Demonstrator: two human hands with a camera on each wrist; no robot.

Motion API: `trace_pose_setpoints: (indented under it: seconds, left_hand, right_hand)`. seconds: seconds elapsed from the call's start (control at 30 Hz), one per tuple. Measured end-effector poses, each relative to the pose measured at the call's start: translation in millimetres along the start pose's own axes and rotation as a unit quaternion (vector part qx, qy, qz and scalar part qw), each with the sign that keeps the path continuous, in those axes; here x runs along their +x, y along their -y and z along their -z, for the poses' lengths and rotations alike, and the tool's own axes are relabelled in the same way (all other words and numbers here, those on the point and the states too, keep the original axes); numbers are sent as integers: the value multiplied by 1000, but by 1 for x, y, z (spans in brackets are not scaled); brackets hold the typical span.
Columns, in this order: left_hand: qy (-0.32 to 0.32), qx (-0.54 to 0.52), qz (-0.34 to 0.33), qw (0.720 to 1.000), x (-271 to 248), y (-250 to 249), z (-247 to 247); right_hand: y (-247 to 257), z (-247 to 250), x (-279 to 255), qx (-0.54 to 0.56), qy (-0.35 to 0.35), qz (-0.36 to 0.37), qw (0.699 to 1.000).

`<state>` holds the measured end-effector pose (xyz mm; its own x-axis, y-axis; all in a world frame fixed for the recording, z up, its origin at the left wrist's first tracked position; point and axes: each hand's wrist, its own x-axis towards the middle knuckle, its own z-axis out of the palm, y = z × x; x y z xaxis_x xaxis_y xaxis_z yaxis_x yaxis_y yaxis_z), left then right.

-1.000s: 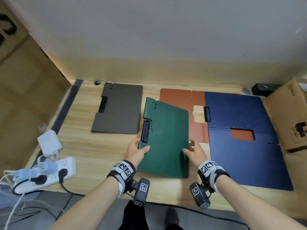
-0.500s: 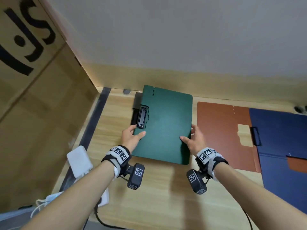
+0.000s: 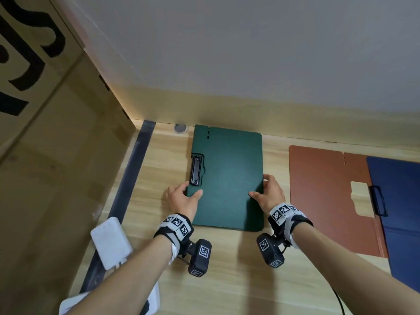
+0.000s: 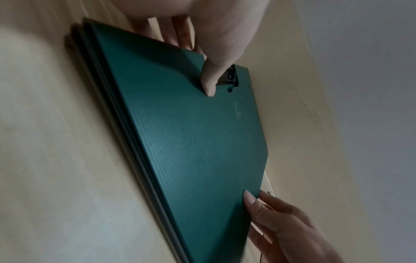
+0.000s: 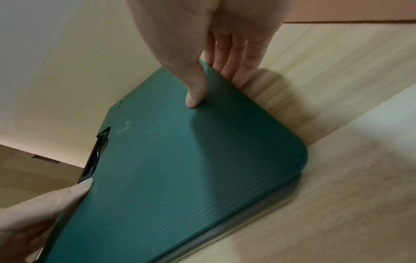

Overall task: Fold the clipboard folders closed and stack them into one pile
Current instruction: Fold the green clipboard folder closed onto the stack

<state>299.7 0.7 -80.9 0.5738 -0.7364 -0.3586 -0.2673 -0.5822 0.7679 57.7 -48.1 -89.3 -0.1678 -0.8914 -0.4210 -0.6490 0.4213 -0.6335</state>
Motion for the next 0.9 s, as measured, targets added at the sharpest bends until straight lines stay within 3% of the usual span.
trace_pose_setpoints:
  seconds: [0.2, 0.47, 0.9]
  left_hand:
    - [11, -41, -11, 999, -2, 0, 0]
    - [66, -7, 10, 998, 6, -1, 8]
    - [59, 48, 19, 997, -49, 28, 32]
  right_hand:
    - [-4, -2, 1, -48, 0, 6, 999]
    - [-4, -6, -8, -80, 0, 4, 997]
    - [-33, -14, -66, -72, 14, -2, 997]
